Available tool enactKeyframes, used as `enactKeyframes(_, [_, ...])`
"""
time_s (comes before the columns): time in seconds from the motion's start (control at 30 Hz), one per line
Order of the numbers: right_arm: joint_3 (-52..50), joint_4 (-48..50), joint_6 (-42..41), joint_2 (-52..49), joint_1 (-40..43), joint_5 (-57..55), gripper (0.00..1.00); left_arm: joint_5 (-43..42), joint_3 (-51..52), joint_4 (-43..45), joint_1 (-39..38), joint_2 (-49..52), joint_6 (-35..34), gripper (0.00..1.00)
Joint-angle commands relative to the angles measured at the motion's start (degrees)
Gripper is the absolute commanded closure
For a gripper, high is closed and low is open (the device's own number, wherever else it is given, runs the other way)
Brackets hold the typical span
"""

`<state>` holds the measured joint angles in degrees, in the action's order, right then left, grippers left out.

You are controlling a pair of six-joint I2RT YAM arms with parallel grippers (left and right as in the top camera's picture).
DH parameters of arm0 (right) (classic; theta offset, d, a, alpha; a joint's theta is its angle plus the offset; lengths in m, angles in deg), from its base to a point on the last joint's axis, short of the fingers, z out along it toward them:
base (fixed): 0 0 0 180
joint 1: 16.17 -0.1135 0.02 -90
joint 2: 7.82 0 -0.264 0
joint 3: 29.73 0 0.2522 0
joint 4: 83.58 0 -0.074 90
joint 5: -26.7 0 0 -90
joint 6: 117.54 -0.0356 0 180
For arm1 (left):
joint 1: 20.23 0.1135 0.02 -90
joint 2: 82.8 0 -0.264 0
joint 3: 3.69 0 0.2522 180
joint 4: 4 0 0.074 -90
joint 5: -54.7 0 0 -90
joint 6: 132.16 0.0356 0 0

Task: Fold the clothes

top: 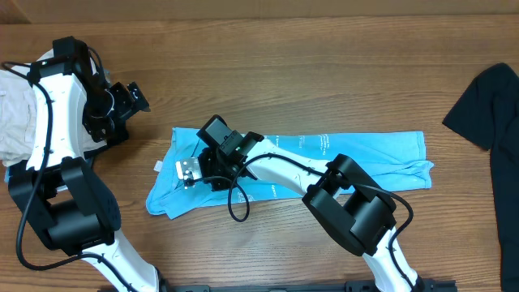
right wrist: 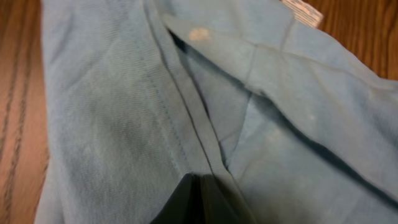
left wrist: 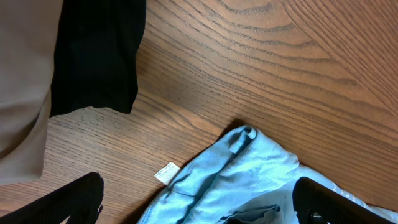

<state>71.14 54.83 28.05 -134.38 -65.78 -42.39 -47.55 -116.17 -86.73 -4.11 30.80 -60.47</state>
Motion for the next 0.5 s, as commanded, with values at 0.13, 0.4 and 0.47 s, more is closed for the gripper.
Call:
enactKeyframes(0.13, [1.05,0.57,-0.33,5.11,-0.04,-5.35,0.96,-0.70,-0.15,0.13,-0.11,0.50,0.09,0.00])
enactKeyframes(0.4, [1.05,-0.11,-3.65,6.36,1.49,-8.28,0.96,-0.70,-0.15,0.26,-0.11,0.50,0.09,0.00])
enactKeyframes(0.47, [1.05,-0.24,-6.01,6.36,3.65,-8.48,0.96,-0.70,-0.15,0.26,-0.11,0.50,0.09,0.00])
